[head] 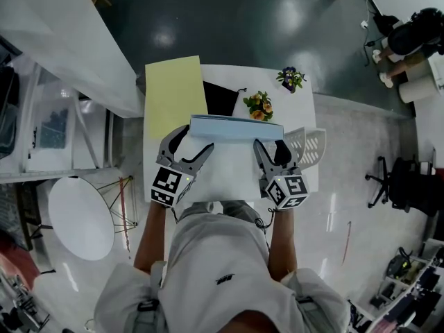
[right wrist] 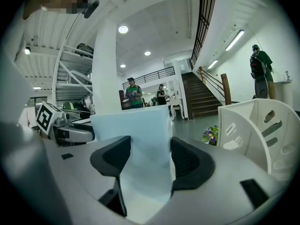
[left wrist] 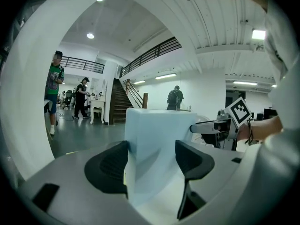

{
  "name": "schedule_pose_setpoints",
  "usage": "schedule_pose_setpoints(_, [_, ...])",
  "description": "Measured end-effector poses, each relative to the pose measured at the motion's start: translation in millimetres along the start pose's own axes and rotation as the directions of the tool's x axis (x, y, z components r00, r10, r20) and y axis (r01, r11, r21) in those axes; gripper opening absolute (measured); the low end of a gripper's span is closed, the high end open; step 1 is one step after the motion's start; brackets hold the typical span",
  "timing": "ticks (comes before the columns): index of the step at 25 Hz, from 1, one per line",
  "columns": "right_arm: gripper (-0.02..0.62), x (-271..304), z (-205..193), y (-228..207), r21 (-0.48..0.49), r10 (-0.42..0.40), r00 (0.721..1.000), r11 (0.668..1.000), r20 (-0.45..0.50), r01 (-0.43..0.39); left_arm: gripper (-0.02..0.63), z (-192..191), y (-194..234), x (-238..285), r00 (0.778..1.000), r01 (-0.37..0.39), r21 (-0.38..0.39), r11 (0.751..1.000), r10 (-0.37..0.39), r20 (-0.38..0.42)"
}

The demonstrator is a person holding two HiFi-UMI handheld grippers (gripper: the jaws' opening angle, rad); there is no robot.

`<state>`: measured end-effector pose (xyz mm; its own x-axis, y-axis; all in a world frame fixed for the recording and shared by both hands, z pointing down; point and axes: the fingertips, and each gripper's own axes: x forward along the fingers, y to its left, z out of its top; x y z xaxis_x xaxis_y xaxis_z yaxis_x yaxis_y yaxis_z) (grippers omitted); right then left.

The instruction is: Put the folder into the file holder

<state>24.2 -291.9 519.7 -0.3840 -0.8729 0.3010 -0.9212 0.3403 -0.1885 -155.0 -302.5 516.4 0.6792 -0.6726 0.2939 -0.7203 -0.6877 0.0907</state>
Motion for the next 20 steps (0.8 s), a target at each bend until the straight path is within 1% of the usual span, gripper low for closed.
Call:
schedule_pose_setpoints(5, [0.268,-2.8,-1.0,0.2,-0.004,0.002,1.000,1.000,0.006,-0.002,0.346,-3.4,6.4,3.1,0.999,0.038,0.069,0.997,-0.037,-0.016])
schedule_pose_setpoints(8, [0.267,-2.6,-1.2,0.9,-0.008,0.003,1.000,1.000,0.005,-0.003,0.390,-8.3,9.2,10.6,0.994,0.112,0.122,0.986,-0.109,-0.033])
schedule_pose_setpoints(10, [0.265,-2.7,-1.3,0.8,-0.008,0.003,1.000,1.000,0.005,-0.002,0.418,-11.9,9.3,19.0,0.983,0.183,0.160,0.970,-0.177,-0.055])
schedule_pose_setpoints(11, [0.265,-2.6,-1.5,1.0,-0.007,0.002,1.000,1.000,0.005,-0.002,0.426,-13.9,8.8,23.4,0.974,0.224,0.174,0.959,-0.215,-0.066])
schedule_pose_setpoints(13, [0.264,-2.3,-1.9,1.7,-0.009,0.000,1.000,1.000,0.001,0.000,0.426,-16.4,5.8,30.8,0.951,0.310,0.187,0.932,-0.299,-0.086])
schedule_pose_setpoints(16, [0.264,-1.6,-1.9,1.8,-0.012,-0.001,1.000,1.000,-0.004,0.001,0.423,-16.2,-2.3,38.5,0.903,0.430,0.181,0.884,-0.419,-0.099])
schedule_pose_setpoints(17, [0.264,-1.5,-1.7,1.4,-0.013,-0.003,1.000,1.000,-0.005,0.003,0.396,-15.9,-4.0,41.0,0.891,0.455,0.180,0.872,-0.444,-0.099])
schedule_pose_setpoints(18, [0.264,-1.5,-1.5,1.0,-0.013,-0.005,1.000,1.000,-0.006,0.005,0.326,-15.3,-4.3,43.0,0.883,0.469,0.182,0.864,-0.459,-0.096])
schedule_pose_setpoints(19, [0.260,-1.7,-1.3,0.9,-0.014,-0.009,1.000,1.000,-0.007,0.009,0.287,-14.7,-4.2,43.6,0.879,0.478,0.188,0.858,-0.469,-0.093])
schedule_pose_setpoints(20, [0.259,-2.2,-1.4,1.3,-0.014,-0.011,1.000,1.000,-0.009,0.011,0.280,-14.6,-4.4,42.8,0.874,0.485,0.197,0.852,-0.476,-0.093])
